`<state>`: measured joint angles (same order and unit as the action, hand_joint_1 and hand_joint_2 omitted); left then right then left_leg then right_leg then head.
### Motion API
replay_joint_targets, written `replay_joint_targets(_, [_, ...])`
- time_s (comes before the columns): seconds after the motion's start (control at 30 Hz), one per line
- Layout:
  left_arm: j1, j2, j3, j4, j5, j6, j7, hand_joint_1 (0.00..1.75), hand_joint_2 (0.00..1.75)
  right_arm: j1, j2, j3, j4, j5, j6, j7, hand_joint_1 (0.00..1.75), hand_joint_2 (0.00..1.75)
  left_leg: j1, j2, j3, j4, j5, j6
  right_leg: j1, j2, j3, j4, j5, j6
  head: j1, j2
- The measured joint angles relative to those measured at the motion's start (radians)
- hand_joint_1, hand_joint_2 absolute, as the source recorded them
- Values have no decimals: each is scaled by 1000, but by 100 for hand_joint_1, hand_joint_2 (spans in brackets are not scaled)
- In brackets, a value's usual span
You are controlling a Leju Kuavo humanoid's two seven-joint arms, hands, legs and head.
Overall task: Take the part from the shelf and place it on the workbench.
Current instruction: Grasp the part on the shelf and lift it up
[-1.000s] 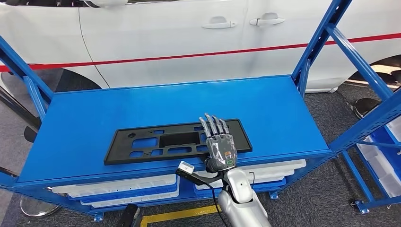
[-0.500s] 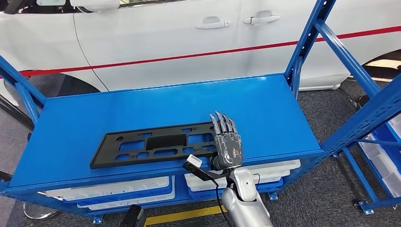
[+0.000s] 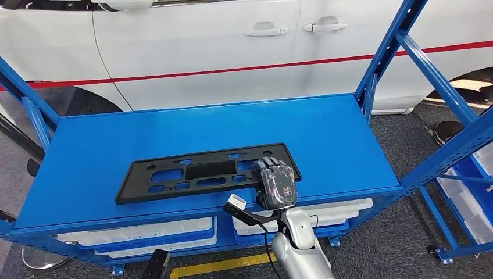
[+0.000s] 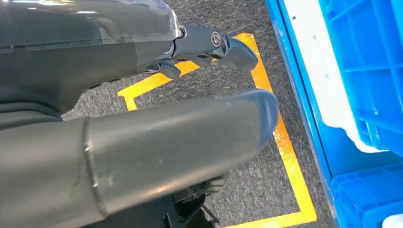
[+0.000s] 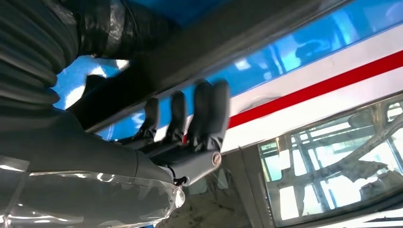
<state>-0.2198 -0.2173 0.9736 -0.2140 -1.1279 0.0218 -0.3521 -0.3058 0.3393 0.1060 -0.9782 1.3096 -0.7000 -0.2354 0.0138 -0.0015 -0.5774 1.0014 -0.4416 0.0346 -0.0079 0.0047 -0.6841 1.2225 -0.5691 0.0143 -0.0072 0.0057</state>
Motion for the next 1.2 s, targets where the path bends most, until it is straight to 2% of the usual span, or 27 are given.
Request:
replay_joint_targets(0.03, [0, 0, 0, 0, 2, 3, -2, 0, 0, 3, -1, 0, 0, -2, 0, -4, 175, 175, 0, 0, 0, 1, -1, 1, -3, 0, -27, 53, -16, 3, 0, 0])
replay_joint_targets(0.07, [1, 0, 0, 0, 5, 5, -4, 0, 0, 6, -2, 0, 0, -3, 0, -7, 175, 175, 0, 0, 0, 2, -2, 0, -5, -1, -40, 76, -13, 5, 0, 0])
replay_joint_targets(0.1, [1, 0, 0, 0, 6, 6, -4, 0, 0, 8, -2, 0, -1, -3, 0, -9, 175, 175, 0, -1, 2, 4, -4, -1, -8, -2, -35, 61, 9, 7, 0, 0])
replay_joint_targets(0.17, [1, 0, 0, 0, 7, 7, -5, 0, 0, 8, -3, 0, -4, -3, 0, -12, 175, 175, 2, -3, 5, 11, -11, -6, -12, -4, 22, -59, 76, 6, 0, 0])
replay_joint_targets(0.23, [0, -1, 0, 0, 8, 8, -6, 0, 0, 7, -2, 0, -8, -3, -1, -15, 175, 175, 0, -5, 4, 20, -18, -17, -9, -4, 70, -159, 108, 0, 0, 0])
replay_joint_targets(0.33, [-1, -1, 0, 0, 16, 11, -14, 0, 0, 7, -2, 0, -13, -5, -2, -19, 175, 175, -1, -6, 4, 18, -20, -35, -4, -1, 78, -180, 108, -15, 0, 0])
replay_joint_targets(0.4, [-3, -1, 2, 0, 29, 16, -22, 0, 0, 7, -1, 0, -18, -14, -2, -26, 175, 175, 2, -5, -1, 37, -37, -44, -6, -2, 83, -189, 112, -29, 0, 0])
replay_joint_targets(0.43, [-5, 0, 4, 0, 40, 23, -25, 0, 0, 8, 0, 0, -21, -22, -2, -30, 175, 175, 3, -5, -17, 73, -61, -48, -8, -3, 85, -194, 114, -34, -1, 0])
replay_joint_targets(0.5, [-7, 0, 12, 0, 61, 43, -26, 0, 0, 9, 0, 0, -27, -47, -2, -40, 175, 175, 5, -4, -72, 195, -124, -53, -7, -5, 86, -196, 115, -38, -1, 0])
replay_joint_targets(0.53, [-6, 0, 18, 0, 70, 56, -26, 0, 0, 11, 0, -1, -29, -62, -2, -46, 175, 175, 6, -4, -98, 252, -144, -56, -6, -5, 86, -195, 115, -39, -1, 0])
replay_joint_targets(0.57, [-5, 0, 23, 0, 75, 71, -27, 0, 0, 13, -1, -3, -32, -80, -2, -54, 175, 175, 6, -4, -113, 283, -148, -57, -5, -5, 86, -195, 114, -40, -1, 0])
replay_joint_targets(0.6, [-4, 0, 26, 0, 78, 90, -31, 0, 44, 16, -1, -6, -36, -102, -2, -66, 175, 175, 6, -4, -111, 277, -132, -56, -4, -4, 86, -194, 114, -40, -1, 0])
replay_joint_targets(0.63, [-3, 0, 28, 0, 79, 113, -38, 0, 87, 18, -1, -10, -43, -129, -2, -85, 175, 175, 6, -4, -90, 233, -100, -54, -4, -3, 87, -192, 113, -39, -1, 0])
replay_joint_targets(0.7, [-2, -1, 29, 0, 77, 161, -57, 0, 87, 23, -1, -17, -68, -197, -2, -133, 175, 175, 4, -4, -30, 100, -40, -47, -2, -1, 86, -189, 111, -35, -1, 0])
replay_joint_targets(0.73, [-1, -1, 29, 0, 74, 179, -67, 0, 44, 26, -1, -19, -87, -232, -2, -162, 175, 175, 2, -5, -10, 53, -25, -43, -1, 0, 84, -187, 111, -31, -1, 0])
replay_joint_targets(0.77, [2, -1, 29, 0, 72, 187, -74, 0, 44, 29, -1, -20, -113, -262, -2, -190, 175, 175, 0, -5, -1, 29, -22, -39, 1, 1, 81, -186, 112, -26, -1, 0])
replay_joint_targets(0.87, [14, -2, 29, 0, 71, 164, -90, 0, 175, 40, -3, -15, -227, -308, -2, -263, 175, 175, -1, -6, -2, 20, -18, -24, 0, 1, 76, -185, 113, -11, -1, 0])
replay_joint_targets(0.93, [18, -3, 29, 0, 77, 132, -107, 0, 175, 45, -4, 0, -313, -306, -1, -293, 175, 175, 2, -5, 1, 12, -12, -10, -3, 0, 58, -145, 83, -2, 0, 0])
replay_joint_targets(0.97, [18, -4, 29, 0, 80, 116, -116, 0, 175, 47, -6, 12, -353, -298, -1, -303, 175, 175, 3, -4, 1, 11, -11, -5, -4, 0, 35, -94, 53, 1, 0, 0])
replay_joint_targets(1.03, [18, -4, 28, 0, 82, 93, -128, 0, 175, 55, -9, 40, -413, -281, -1, -313, 175, 175, 2, -2, 1, 12, -12, -1, -5, 0, -30, 42, -9, 6, -1, 0])
replay_joint_targets(1.07, [18, -4, 27, 0, 82, 84, -131, 0, 175, 62, -11, 55, -436, -274, -1, -315, 175, 175, 2, -2, 2, 12, -13, 0, -5, -1, -55, 91, -21, 7, -1, 0])
replay_joint_targets(1.1, [18, -4, 26, 0, 82, 79, -131, 0, 175, 68, -13, 67, -453, -269, -1, -319, 175, 175, 2, -2, 2, 13, -14, 1, -5, -1, -63, 104, -13, 6, 0, 0])
replay_joint_targets(1.13, [17, -5, 25, 0, 82, 76, -132, 0, 175, 75, -14, 77, -468, -265, -1, -324, 175, 175, 1, -3, 4, 14, -16, 1, -5, -1, -50, 74, 14, 4, 0, 0])
replay_joint_targets(1.2, [16, -7, 24, 0, 82, 71, -132, 0, 175, 82, -16, 93, -494, -260, 0, -333, 175, 175, 1, -5, 7, 18, -21, -3, -4, -1, 16, -63, 85, -4, 0, 0])
